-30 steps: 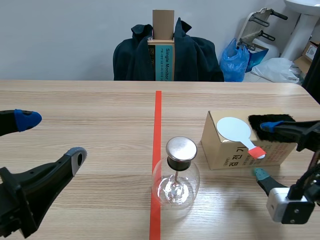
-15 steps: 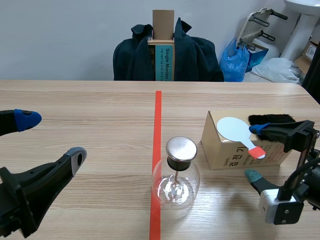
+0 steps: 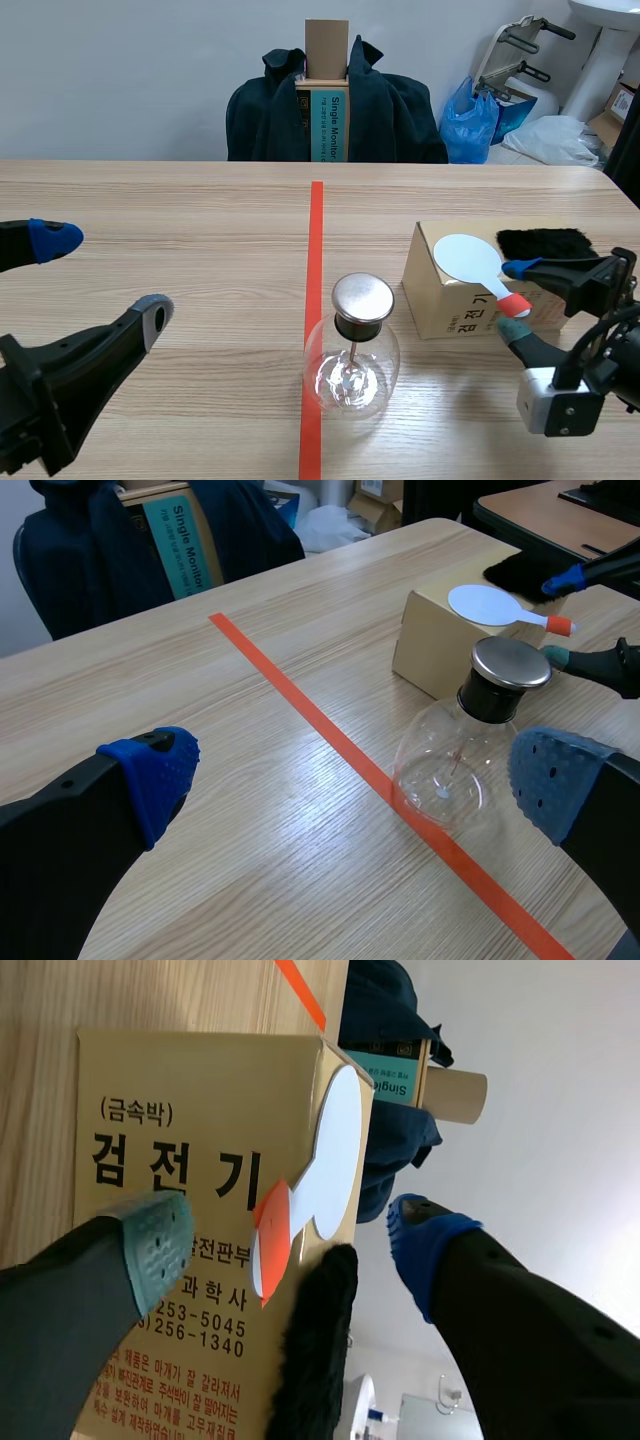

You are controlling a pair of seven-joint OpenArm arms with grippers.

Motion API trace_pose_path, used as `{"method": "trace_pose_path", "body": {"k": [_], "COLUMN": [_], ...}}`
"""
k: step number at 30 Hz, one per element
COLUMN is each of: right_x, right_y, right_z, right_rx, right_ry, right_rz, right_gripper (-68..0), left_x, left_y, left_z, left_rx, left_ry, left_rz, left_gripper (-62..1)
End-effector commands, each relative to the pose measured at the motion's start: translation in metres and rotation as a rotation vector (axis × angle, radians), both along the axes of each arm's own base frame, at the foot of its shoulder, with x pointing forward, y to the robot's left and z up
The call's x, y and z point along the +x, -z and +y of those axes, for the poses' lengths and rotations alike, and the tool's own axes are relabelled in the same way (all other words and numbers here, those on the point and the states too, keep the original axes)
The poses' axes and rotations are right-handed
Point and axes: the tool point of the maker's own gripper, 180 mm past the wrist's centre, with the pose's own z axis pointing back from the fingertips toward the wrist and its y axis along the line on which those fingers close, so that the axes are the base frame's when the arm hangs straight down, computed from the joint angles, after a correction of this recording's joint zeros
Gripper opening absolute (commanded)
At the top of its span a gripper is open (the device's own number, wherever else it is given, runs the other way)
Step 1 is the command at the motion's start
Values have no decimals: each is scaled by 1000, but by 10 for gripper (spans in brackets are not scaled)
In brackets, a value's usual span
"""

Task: Do the electroscope experiment.
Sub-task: 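Pick up the white charging plate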

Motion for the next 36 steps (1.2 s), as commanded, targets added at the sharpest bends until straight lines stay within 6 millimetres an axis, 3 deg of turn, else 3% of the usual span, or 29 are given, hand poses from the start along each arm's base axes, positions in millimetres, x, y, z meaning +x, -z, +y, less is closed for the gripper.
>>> {"method": "trace_pose_path", "body": {"k": [1,7,22,29,36], "right_x": [10,11,9,5,8], "right_y": [-11,-11,-11,-16,-49], "right_z": [-7,-9,-6,-1,-6], "right_rx": [-9,-11,-8,-4,79], "right_ry": [17,26,7,-35,-53], "right_rz": [-40,-41,-41,-78,-161], "right_gripper": [-283,-303,-670,-668,-669], "left_x": [1,1,1,1,1], "left_y": [-9,-9,-9,-9,-9], "left_z": [-4,-4,-4,-4,-4], "left_rx": [-25,-25,-25,-25,-24], "left_ry": [5,5,5,5,5], "left_rz": [-25,-25,-25,-25,-25], "left_gripper": [14,14,14,14,14]}}
